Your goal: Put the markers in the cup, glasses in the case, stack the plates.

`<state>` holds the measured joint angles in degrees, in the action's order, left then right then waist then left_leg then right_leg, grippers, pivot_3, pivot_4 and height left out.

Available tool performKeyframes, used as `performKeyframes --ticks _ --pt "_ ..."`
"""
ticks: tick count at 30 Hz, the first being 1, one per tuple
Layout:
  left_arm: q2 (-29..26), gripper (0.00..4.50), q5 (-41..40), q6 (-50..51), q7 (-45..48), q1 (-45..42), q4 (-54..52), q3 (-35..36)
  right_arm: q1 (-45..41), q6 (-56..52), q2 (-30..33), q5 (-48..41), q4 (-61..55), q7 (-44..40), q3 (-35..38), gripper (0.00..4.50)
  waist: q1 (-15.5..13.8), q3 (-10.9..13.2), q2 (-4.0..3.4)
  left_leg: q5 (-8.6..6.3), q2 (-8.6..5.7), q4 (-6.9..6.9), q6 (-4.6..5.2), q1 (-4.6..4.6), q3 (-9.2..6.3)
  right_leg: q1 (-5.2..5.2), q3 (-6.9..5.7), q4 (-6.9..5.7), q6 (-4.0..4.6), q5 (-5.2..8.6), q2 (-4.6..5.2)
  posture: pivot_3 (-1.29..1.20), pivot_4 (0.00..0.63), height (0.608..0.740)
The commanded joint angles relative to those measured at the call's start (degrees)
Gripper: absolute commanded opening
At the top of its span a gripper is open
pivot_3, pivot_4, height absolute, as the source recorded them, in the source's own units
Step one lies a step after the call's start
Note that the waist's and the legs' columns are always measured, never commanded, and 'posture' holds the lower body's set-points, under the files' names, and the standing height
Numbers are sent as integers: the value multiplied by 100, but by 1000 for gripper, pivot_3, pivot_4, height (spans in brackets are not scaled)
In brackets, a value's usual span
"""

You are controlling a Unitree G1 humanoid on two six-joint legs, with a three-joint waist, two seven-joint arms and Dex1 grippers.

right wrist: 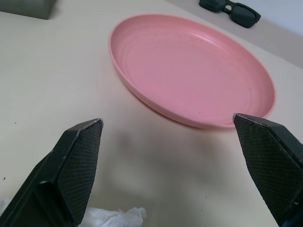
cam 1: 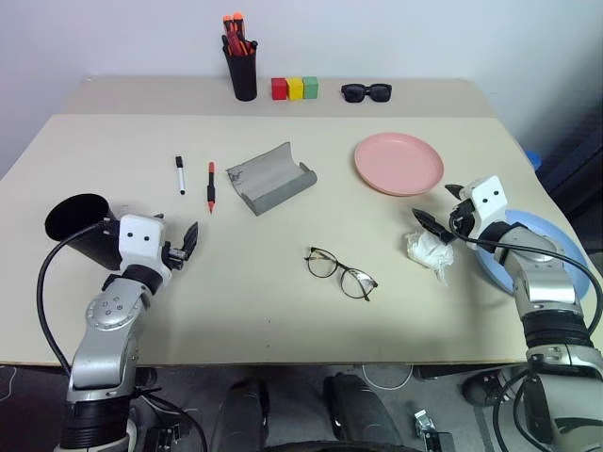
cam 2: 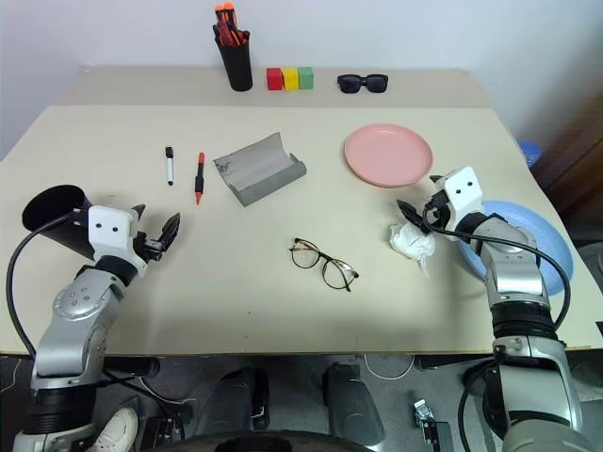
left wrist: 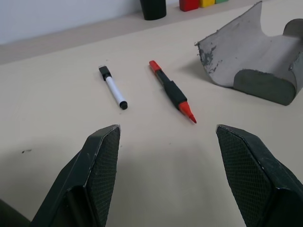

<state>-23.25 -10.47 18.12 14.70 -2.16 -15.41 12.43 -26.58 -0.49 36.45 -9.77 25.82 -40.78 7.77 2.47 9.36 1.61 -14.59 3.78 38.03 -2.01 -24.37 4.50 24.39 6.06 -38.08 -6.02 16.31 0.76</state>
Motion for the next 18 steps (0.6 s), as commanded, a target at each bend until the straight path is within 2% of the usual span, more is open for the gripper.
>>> performKeyframes --ticks 1,18 --pt "25 3292 81 -167 -39 14 -72 43 10 6 26 -56 -260 69 129 4500 0 0 0 0 0 0 0 0 0 0 0 0 0 0 0 0 150 725" --pt "327 3292 120 391 -473 -471 -46 -69 -94 -335 -369 -95 -937 231 -58 4500 -8 -1 -1 0 0 3 0 0 -2 -2 -1 -2 -1 0 -1 0 150 725"
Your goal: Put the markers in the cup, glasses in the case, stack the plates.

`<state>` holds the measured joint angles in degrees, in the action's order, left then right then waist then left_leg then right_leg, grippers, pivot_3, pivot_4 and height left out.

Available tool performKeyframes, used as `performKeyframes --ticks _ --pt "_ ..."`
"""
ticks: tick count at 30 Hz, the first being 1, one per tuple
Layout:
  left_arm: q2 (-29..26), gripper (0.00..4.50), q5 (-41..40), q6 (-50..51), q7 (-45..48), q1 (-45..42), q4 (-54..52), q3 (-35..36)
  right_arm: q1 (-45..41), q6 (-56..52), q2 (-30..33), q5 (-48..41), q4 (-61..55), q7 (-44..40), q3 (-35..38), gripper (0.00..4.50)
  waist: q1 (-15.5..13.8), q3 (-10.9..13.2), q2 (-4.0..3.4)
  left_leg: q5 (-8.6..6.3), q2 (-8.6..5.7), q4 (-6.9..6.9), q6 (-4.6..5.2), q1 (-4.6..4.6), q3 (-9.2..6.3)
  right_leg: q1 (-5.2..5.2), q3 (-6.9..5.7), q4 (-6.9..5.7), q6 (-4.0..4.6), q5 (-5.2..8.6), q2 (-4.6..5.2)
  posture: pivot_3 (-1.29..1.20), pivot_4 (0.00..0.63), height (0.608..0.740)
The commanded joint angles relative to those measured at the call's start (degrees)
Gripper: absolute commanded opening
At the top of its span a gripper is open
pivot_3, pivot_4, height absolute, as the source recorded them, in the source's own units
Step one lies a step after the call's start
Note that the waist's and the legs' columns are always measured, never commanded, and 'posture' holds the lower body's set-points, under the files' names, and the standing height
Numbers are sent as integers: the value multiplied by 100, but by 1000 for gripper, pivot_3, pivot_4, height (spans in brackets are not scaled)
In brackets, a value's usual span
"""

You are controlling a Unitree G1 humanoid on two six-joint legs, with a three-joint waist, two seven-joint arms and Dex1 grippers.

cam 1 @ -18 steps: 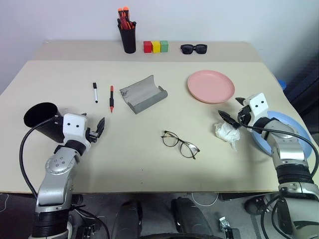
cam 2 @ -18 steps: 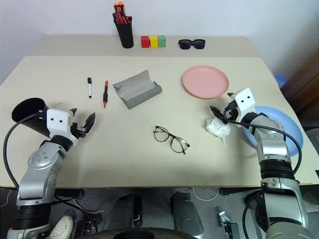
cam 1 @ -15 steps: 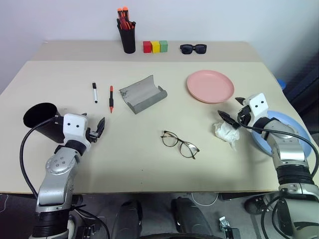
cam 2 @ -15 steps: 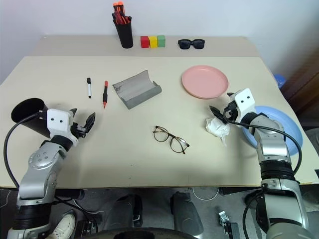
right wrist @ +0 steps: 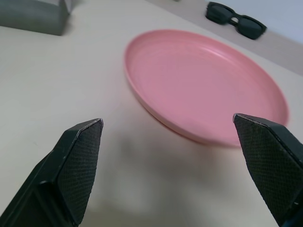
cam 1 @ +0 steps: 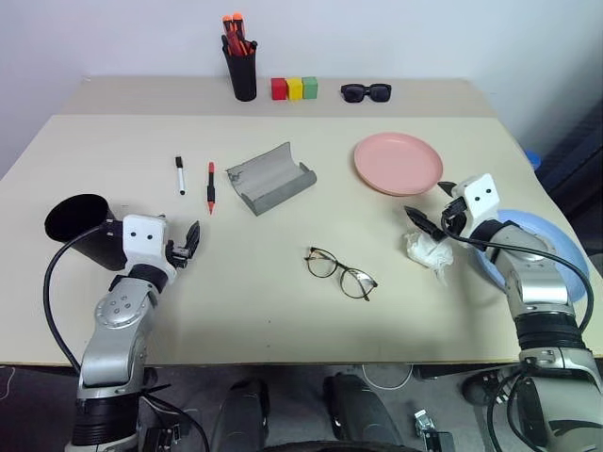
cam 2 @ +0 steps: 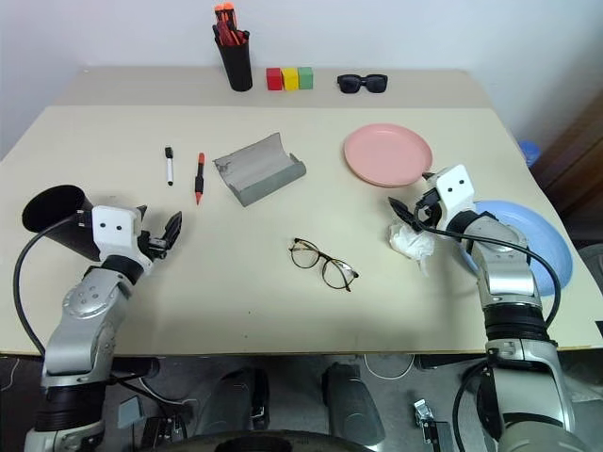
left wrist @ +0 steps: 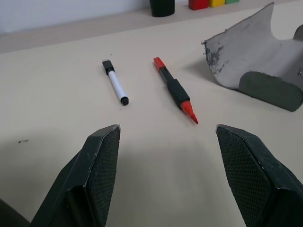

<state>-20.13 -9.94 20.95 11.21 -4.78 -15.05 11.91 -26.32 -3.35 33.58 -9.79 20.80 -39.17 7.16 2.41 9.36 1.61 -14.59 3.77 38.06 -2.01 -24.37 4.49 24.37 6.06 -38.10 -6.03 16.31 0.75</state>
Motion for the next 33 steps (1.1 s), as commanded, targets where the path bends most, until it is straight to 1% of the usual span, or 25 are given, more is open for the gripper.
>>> performKeyframes --ticks 1,6,8,10,12,14,19,23,28,33 --pt "42 3292 71 187 -170 -309 -46 -25 -106 -93 -140 -100 -549 93 -21 4500 0 0 0 0 0 0 0 0 0 0 0 0 0 0 0 0 150 725" --pt "243 3292 -28 883 -497 -966 238 72 17 -330 -509 -65 -1177 193 -304 4500 -1 0 0 0 0 2 0 0 -3 -1 0 -3 -1 0 -2 0 150 725" --pt "310 3825 -13 1422 -740 -1370 405 119 21 -544 -653 4 -1569 231 -529 4500 -1 -1 0 0 0 3 0 -1 -5 -1 -1 -5 -1 -1 -3 0 150 725" --pt "316 4491 111 1899 -977 -1875 716 56 -19 -725 -801 125 -1967 251 -859 4500 -3 -1 1 0 0 4 0 -1 -6 -1 -1 -6 -1 -1 -4 0 150 725" --pt "302 4491 319 2347 -1267 -2417 1173 -35 17 -982 -969 81 -2467 169 -1211 4500 -3 -1 0 1 -1 7 -1 -2 -10 -1 -4 -9 -2 -1 -6 0 150 725" --pt "333 4491 348 2645 -1360 -2982 1691 -63 60 -1196 -1069 28 -2863 19 -1524 4500 -8 -1 2 1 -1 7 -1 -2 -13 -1 -5 -10 -2 -1 -8 0 150 725" --pt "291 4491 476 3046 -1325 -4121 3120 -232 61 -1402 -1387 105 -3129 121 -1916 4500 -47 -2 4 1 -4 9 -2 -4 -13 -1 -8 -8 -2 -1 -6 0 150 725" --pt "341 4491 371 3063 -1342 -4935 4460 -38 157 -1432 -1514 192 -3250 246 -2031 4500 -42 -2 4 1 -4 9 -3 -4 -14 -1 -9 -8 -2 0 -7 0 150 725" --pt "363 4491 260 2858 -1246 -5574 5613 107 365 -1520 -1513 215 -3474 342 -2030 4500 -41 -2 4 2 -4 7 -3 -6 -14 0 -10 -6 -2 0 -7 0 150 725" --pt "367 4491 207 2960 -1189 -6063 6543 184 467 -1598 -1521 249 -3593 445 -2013 4500 -40 -2 4 2 -5 7 -4 -5 -13 1 -10 -8 -2 0 -7 0 150 725"
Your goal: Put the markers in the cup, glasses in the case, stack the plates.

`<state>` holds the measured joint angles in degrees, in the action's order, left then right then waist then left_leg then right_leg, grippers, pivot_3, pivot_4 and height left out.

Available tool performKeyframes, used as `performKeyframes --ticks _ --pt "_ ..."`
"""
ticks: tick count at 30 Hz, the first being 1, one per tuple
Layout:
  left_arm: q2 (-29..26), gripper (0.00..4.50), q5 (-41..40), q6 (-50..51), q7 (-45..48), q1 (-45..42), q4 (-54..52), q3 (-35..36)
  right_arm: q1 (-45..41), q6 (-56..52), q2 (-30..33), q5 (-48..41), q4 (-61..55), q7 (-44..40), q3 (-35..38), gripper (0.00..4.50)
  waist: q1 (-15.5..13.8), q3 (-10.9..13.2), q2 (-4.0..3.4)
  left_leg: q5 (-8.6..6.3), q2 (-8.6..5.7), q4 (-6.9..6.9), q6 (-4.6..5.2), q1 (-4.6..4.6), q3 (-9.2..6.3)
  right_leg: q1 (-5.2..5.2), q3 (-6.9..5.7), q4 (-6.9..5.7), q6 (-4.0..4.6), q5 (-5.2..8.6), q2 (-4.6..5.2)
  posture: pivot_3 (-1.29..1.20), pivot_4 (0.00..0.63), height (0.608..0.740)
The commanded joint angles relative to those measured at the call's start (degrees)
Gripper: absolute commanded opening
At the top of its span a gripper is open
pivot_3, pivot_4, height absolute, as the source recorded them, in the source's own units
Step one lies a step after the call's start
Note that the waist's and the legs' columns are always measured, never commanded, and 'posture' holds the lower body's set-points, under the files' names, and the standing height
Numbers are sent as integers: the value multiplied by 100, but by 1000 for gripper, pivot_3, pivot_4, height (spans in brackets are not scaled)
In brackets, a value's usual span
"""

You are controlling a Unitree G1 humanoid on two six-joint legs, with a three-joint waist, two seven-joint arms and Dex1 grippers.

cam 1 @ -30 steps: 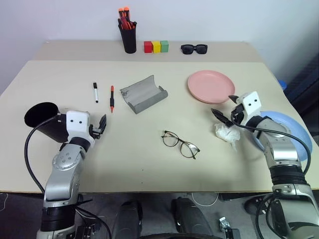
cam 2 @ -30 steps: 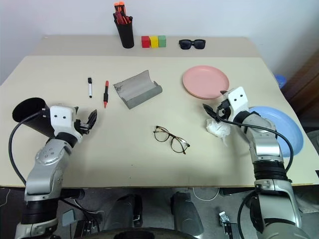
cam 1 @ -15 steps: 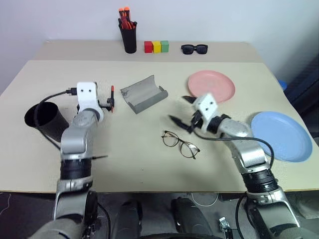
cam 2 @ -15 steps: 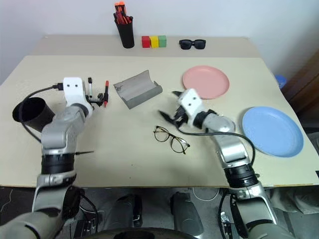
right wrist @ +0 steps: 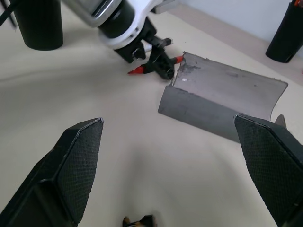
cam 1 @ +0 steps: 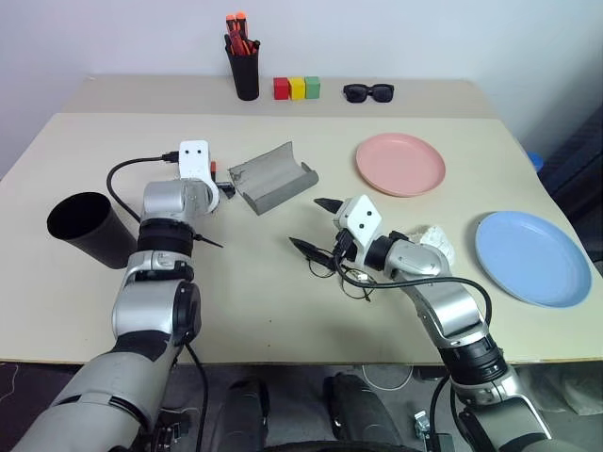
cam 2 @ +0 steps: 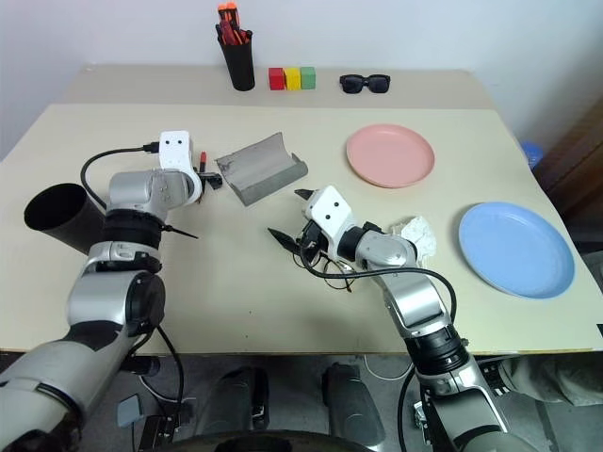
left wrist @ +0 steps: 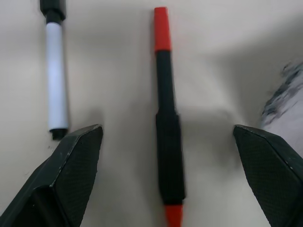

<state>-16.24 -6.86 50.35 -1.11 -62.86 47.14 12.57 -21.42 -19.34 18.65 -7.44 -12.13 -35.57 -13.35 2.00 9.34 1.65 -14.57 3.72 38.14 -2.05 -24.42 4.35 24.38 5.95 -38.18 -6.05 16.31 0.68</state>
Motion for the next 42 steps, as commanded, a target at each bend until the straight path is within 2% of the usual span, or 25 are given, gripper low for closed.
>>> performKeyframes --ticks 1,5,10,13,18,23,26,30,33,37,42 --pt "-26 4491 -128 55 28 -318 445 162 -19 -7 -37 18 -306 104 38 4500 -1 0 0 0 0 0 0 0 0 0 0 0 0 0 0 0 150 725" --pt "-32 2660 -108 158 -73 -459 730 218 20 5 -51 46 -306 156 17 4500 -11 0 0 0 0 0 0 0 0 0 0 0 0 0 0 0 150 725" --pt "-7 39 -150 53 -166 -482 710 323 12 -42 -73 9 -279 182 31 4500 -101 0 0 0 0 0 -1 0 0 0 0 0 0 0 0 0 150 725" --pt "82 10 -127 -802 -223 -294 111 309 14 -210 -123 -199 -241 98 97 4500 -124 0 0 0 0 0 -1 0 1 0 0 0 0 0 1 0 150 725" --pt "87 10 -50 -2371 -88 269 -1600 151 15 -251 -248 -435 -75 60 192 4500 -111 3 4 3 3 -1 -5 -4 2 5 0 -1 0 -1 0 0 150 725" --pt "-140 10 -170 -3438 -101 1194 -4078 569 -118 -80 -448 -420 203 87 156 4500 -73 1 1 4 4 -7 -8 -2 7 7 5 -1 1 -1 0 0 150 725" --pt "-374 10 171 -3564 -421 1768 -5087 697 -211 -14 -582 -454 322 57 168 4500 -82 1 0 6 8 -8 -11 4 10 7 7 -4 1 -1 -2 0 150 725" --pt "-662 10 769 -3461 -665 2968 -6472 871 -375 52 -729 -546 519 -72 149 4500 -101 -2 1 5 6 -2 -10 4 12 4 8 -7 1 -2 2 0 150 725" --pt "-506 10 983 -3334 -876 3756 -7156 1036 -476 124 -779 -558 681 -212 86 4500 -151 -9 13 5 6 2 -9 2 7 0 3 -6 1 -1 3 0 150 725" --pt "-213 10 1165 -3360 -1049 4512 -7577 1078 -592 199 -841 -570 817 -346 40 4500 -133 -14 22 4 6 6 -7 2 4 -6 0 -5 2 -2 5 0 150 725" --pt "87 10 1330 -3604 -1148 5023 -7532 973 -659 206 -906 -573 844 -401 47 4500 -105 -14 22 4 7 5 -7 5 2 -5 -1 -6 2 -2 2 0 150 725"
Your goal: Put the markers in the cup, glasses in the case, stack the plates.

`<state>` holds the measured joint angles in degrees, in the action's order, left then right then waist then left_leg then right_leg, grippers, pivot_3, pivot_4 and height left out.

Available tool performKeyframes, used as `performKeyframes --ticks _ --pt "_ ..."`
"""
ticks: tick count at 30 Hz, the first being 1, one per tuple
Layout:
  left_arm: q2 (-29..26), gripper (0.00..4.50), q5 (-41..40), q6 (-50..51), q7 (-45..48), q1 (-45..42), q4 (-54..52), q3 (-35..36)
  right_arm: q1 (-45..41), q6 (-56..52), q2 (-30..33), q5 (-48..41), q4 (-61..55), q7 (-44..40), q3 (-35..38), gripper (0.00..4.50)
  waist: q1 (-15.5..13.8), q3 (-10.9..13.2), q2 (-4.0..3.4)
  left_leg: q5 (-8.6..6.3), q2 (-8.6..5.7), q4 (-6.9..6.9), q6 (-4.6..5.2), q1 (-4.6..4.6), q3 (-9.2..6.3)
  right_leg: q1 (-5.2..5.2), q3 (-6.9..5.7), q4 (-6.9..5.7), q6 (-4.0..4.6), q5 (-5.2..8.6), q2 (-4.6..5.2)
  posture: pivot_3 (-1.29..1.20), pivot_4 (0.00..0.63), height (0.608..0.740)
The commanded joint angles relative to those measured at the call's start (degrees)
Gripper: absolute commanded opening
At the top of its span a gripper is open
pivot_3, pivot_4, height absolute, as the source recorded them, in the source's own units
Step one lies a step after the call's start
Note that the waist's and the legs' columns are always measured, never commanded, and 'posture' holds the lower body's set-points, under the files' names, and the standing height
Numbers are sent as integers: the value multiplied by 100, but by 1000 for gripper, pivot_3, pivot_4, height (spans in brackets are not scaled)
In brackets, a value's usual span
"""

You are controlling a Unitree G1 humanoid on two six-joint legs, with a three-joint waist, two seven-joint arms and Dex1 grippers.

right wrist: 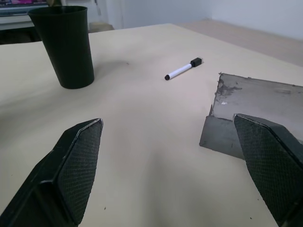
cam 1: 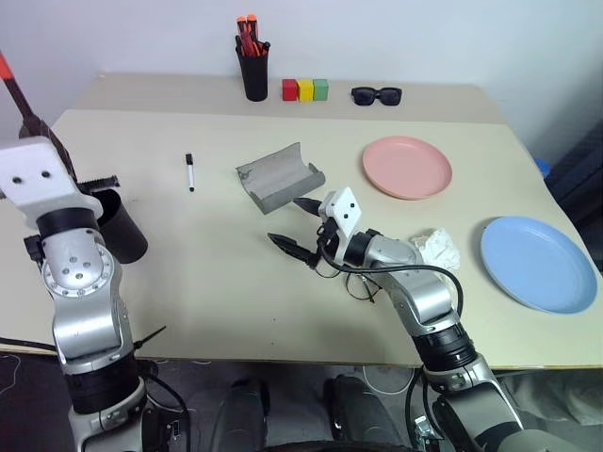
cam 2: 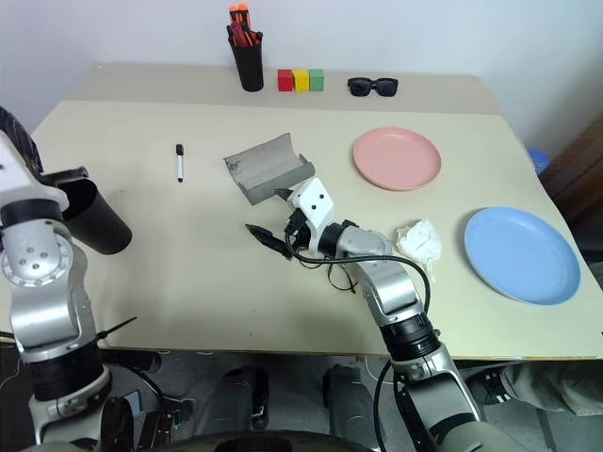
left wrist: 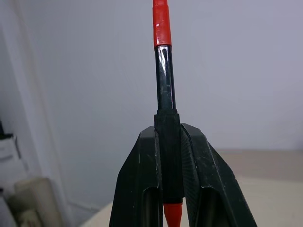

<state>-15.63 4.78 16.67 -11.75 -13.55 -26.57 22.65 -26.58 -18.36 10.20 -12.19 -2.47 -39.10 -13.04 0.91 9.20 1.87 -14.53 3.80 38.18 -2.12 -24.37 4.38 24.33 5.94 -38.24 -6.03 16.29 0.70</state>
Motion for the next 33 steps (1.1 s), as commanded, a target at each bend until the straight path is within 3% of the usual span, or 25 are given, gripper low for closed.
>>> performKeyframes --ticks 1,17,25,31,33 --pt "67 10 195 -320 -116 143 -113 -32 -137 94 -68 -109 -149 -57 17 4500 8 0 0 0 0 0 0 0 0 0 0 0 0 0 0 0 150 725" --pt "390 10 427 -992 -435 484 594 -96 119 -154 -28 -266 -517 -199 -47 4500 8 0 1 -1 0 -1 1 0 0 0 0 2 1 0 0 0 150 725" --pt "474 4019 545 -938 -528 501 556 -147 126 -186 -37 -278 -542 -213 -68 4500 9 0 1 -1 0 -1 1 0 0 0 -1 2 1 0 0 0 150 725" --pt "501 4019 538 -947 -547 369 503 -191 123 -188 -19 -288 -535 -215 -73 4500 9 0 1 -1 0 -1 1 0 0 0 0 2 1 0 0 0 150 725" --pt "407 4019 315 -799 -326 -134 459 -312 96 -154 -27 -262 -464 -154 -23 4500 -5 0 1 -1 0 -1 1 -1 -1 0 -1 1 1 0 0 0 150 725"
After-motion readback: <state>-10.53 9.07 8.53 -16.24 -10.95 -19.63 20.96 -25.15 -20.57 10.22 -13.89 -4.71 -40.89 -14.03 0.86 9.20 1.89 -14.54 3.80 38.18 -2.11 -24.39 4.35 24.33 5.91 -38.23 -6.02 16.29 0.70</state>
